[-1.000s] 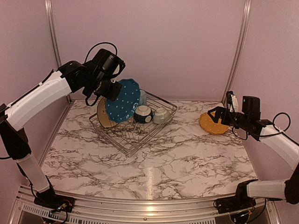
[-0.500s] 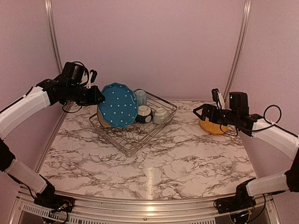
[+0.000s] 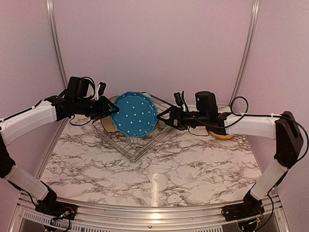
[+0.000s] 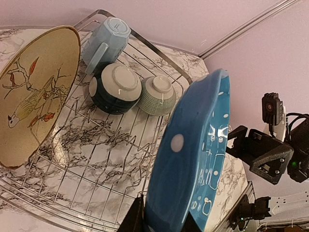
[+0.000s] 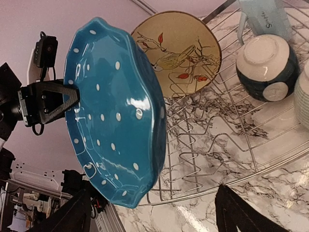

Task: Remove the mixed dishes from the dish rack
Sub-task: Pass from the left arm to the right

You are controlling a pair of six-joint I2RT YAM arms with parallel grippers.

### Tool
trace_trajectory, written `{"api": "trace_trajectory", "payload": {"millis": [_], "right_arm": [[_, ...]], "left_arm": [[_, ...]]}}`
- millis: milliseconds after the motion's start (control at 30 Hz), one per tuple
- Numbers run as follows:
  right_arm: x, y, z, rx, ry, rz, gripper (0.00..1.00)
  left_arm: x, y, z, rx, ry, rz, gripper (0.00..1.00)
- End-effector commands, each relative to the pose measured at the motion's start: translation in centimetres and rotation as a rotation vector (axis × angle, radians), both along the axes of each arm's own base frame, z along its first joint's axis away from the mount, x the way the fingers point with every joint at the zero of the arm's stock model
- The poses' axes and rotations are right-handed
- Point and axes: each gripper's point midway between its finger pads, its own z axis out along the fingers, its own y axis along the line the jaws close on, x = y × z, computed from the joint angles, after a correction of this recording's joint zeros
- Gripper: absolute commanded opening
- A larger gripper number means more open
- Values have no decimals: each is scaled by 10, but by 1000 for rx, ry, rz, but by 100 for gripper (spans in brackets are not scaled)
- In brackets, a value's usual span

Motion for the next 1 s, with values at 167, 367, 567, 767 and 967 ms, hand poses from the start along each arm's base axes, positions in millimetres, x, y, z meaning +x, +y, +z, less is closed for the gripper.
{"api": "trace_trajectory", "payload": {"millis": [167,367,567,767,967], "right_arm": [[-8,49,13,123,24,138,71],[-6,54,4,128,34,146,55],[-3,54,0,129,29,129,47],[-3,56,0,144,20,137,33],[-8,53,7,170,3,146,9]], "left_arm": [[-8,-15,54,-119,-165,-95,0],[-12,-19,51,-118,-156,-131,0],[-15,-22,48,-132,-141,-152,0],[-17,-26,45,-141,-124,-164,0],[-17,-26,42,-128,-115,-168,0]]}}
